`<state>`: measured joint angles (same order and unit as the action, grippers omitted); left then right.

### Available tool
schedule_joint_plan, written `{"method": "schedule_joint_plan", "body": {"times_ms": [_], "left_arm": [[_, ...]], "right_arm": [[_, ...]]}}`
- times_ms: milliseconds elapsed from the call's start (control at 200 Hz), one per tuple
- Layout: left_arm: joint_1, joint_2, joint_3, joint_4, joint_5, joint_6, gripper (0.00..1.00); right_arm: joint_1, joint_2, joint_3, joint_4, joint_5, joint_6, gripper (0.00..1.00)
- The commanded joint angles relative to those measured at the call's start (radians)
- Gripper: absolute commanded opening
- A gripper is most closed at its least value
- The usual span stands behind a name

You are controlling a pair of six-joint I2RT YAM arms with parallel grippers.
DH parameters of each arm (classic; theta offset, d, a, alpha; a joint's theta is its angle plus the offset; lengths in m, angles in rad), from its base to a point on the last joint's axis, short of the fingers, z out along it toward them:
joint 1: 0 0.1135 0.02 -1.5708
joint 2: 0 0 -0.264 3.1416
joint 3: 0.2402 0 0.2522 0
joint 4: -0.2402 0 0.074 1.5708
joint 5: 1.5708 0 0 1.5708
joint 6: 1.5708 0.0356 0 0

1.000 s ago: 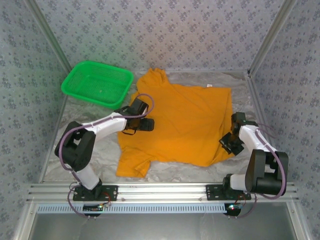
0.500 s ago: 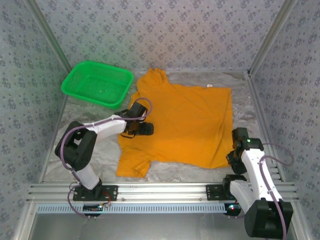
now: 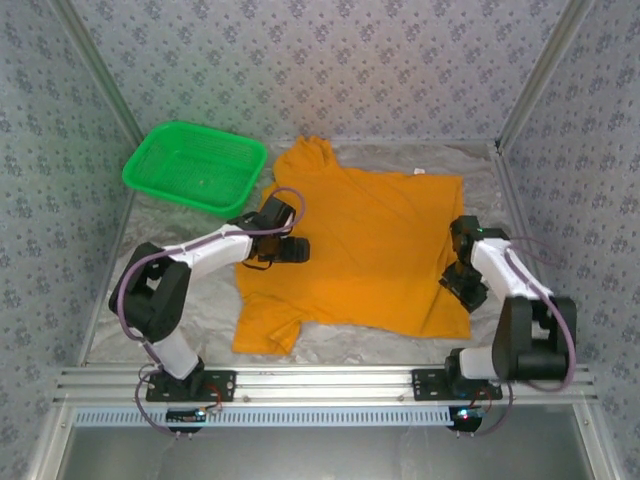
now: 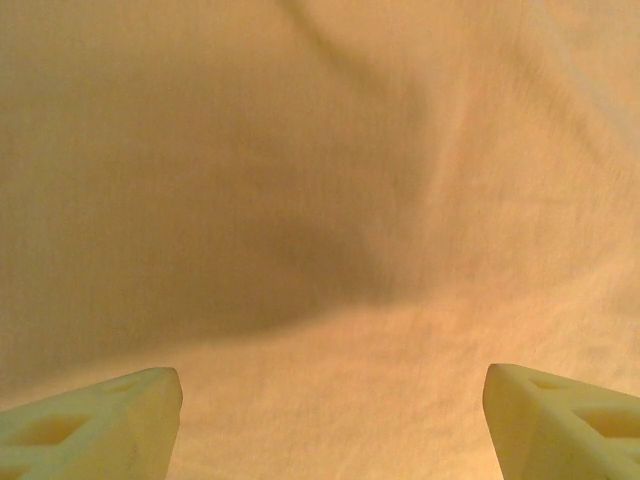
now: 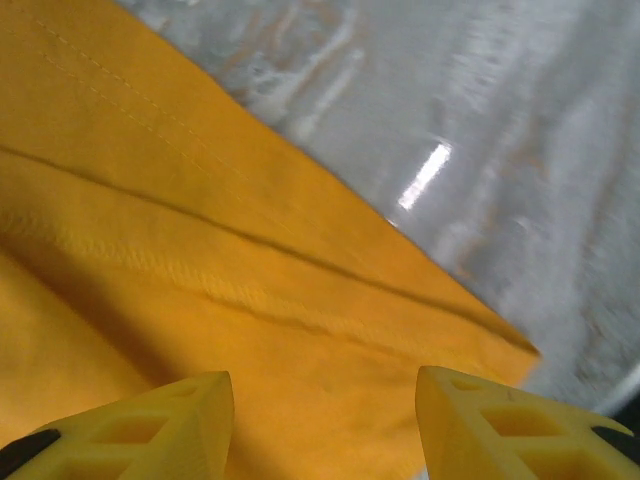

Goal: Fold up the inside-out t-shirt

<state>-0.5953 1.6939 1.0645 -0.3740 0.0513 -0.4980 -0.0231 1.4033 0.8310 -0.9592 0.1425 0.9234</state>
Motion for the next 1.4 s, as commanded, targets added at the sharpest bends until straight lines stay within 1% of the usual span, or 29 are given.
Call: {"method": "schedule_joint_plan", "body": {"times_ms": [0, 175, 310, 350, 375, 415, 455, 560, 635, 690, 760, 790, 820, 855, 860, 865, 880, 885, 920, 954, 1024, 1094, 1164, 1244, 1259, 1264, 1274, 1324, 1394], "left_arm": [[0.010, 0.020, 0.031, -0.013, -0.025, 0.010, 0.79], [0.011, 0.024, 0.008, -0.002, -0.042, 0.000, 0.79], [0.012, 0.035, -0.029, 0.026, -0.043, -0.009, 0.79], [0.012, 0.042, -0.036, 0.032, -0.043, -0.013, 0.79], [0.013, 0.046, -0.037, 0.032, -0.041, -0.013, 0.79], [0.014, 0.053, -0.036, 0.030, -0.031, -0.013, 0.79], [0.014, 0.056, -0.034, 0.028, -0.020, -0.010, 0.79], [0.016, 0.044, -0.040, 0.025, -0.005, -0.009, 0.80], [0.016, 0.027, -0.045, 0.018, 0.002, -0.017, 0.80], [0.015, 0.016, -0.054, 0.025, 0.014, -0.023, 0.80], [0.015, 0.013, -0.061, 0.028, 0.033, -0.028, 0.80], [0.016, 0.013, -0.059, 0.024, 0.042, -0.028, 0.80], [0.016, 0.012, -0.053, 0.011, 0.053, -0.026, 0.80], [0.014, 0.004, -0.046, -0.003, 0.082, -0.014, 0.80], [0.014, 0.003, -0.045, -0.005, 0.088, -0.010, 0.80], [0.013, 0.001, -0.044, -0.007, 0.094, -0.006, 0.80], [0.010, -0.007, -0.044, -0.010, 0.110, 0.005, 0.79], [0.009, -0.010, -0.043, -0.010, 0.114, 0.011, 0.79], [-0.006, -0.037, -0.044, -0.013, 0.135, 0.049, 0.79], [-0.035, -0.077, -0.046, -0.020, 0.139, 0.104, 0.79], [-0.125, -0.173, -0.056, -0.042, 0.128, 0.281, 0.80], [-0.233, -0.276, -0.097, -0.060, 0.117, 0.487, 0.82], [-0.316, -0.369, -0.143, -0.087, 0.127, 0.677, 0.84], [-0.371, -0.453, -0.205, -0.133, 0.240, 0.890, 0.85], [-0.377, -0.465, -0.217, -0.143, 0.266, 0.925, 0.84], [-0.380, -0.470, -0.221, -0.146, 0.273, 0.935, 0.84], [-0.388, -0.477, -0.229, -0.152, 0.286, 0.956, 0.84], [-0.415, -0.500, -0.251, -0.184, 0.327, 1.003, 0.81], [-0.441, -0.499, -0.256, -0.219, 0.361, 0.970, 0.77]], "right_arm": [[-0.032, 0.059, 0.011, 0.095, 0.004, -0.132, 0.53], [-0.060, 0.073, -0.044, 0.120, -0.034, -0.138, 0.47], [-0.078, 0.075, -0.109, 0.191, -0.090, -0.128, 0.43], [-0.085, 0.087, -0.114, 0.209, -0.104, -0.130, 0.34], [-0.090, 0.096, -0.115, 0.222, -0.108, -0.130, 0.25], [-0.096, 0.111, -0.113, 0.226, -0.102, -0.120, 0.15], [-0.106, 0.122, -0.110, 0.216, -0.083, -0.102, 0.08], [-0.152, 0.137, -0.085, 0.187, 0.007, -0.077, 0.03], [-0.203, 0.150, -0.051, 0.161, 0.042, -0.087, 0.02], [-0.249, 0.144, -0.032, 0.179, 0.040, -0.096, 0.01], [-0.299, 0.144, -0.002, 0.199, -0.001, -0.100, 0.01], [-0.309, 0.143, 0.008, 0.210, -0.024, -0.108, 0.01], [-0.313, 0.139, 0.027, 0.207, -0.044, -0.110, 0.05], [-0.312, 0.131, 0.046, 0.200, -0.066, -0.109, 0.16], [-0.311, 0.127, 0.049, 0.199, -0.072, -0.108, 0.20], [-0.311, 0.127, 0.049, 0.199, -0.072, -0.108, 0.20], [-0.309, 0.122, 0.055, 0.194, -0.081, -0.102, 0.25], [-0.309, 0.116, 0.057, 0.191, -0.085, -0.096, 0.29], [-0.308, 0.099, 0.063, 0.174, -0.097, -0.077, 0.37], [-0.309, 0.078, 0.066, 0.151, -0.104, -0.058, 0.42], [-0.314, 0.021, 0.067, 0.075, -0.100, -0.011, 0.46], [-0.331, -0.029, 0.056, 0.004, -0.095, 0.026, 0.47], [-0.344, -0.088, 0.026, -0.052, -0.085, 0.055, 0.47], [-0.355, -0.165, -0.043, -0.081, -0.138, 0.083, 0.48], [-0.358, -0.172, -0.053, -0.079, -0.145, 0.087, 0.51], [-0.361, -0.180, -0.063, -0.080, -0.151, 0.091, 0.57], [-0.364, -0.188, -0.073, -0.085, -0.158, 0.094, 0.59], [-0.372, -0.216, -0.108, -0.080, -0.182, 0.107, 0.62], [-0.376, -0.238, -0.153, -0.059, -0.176, 0.100, 0.65]]}}
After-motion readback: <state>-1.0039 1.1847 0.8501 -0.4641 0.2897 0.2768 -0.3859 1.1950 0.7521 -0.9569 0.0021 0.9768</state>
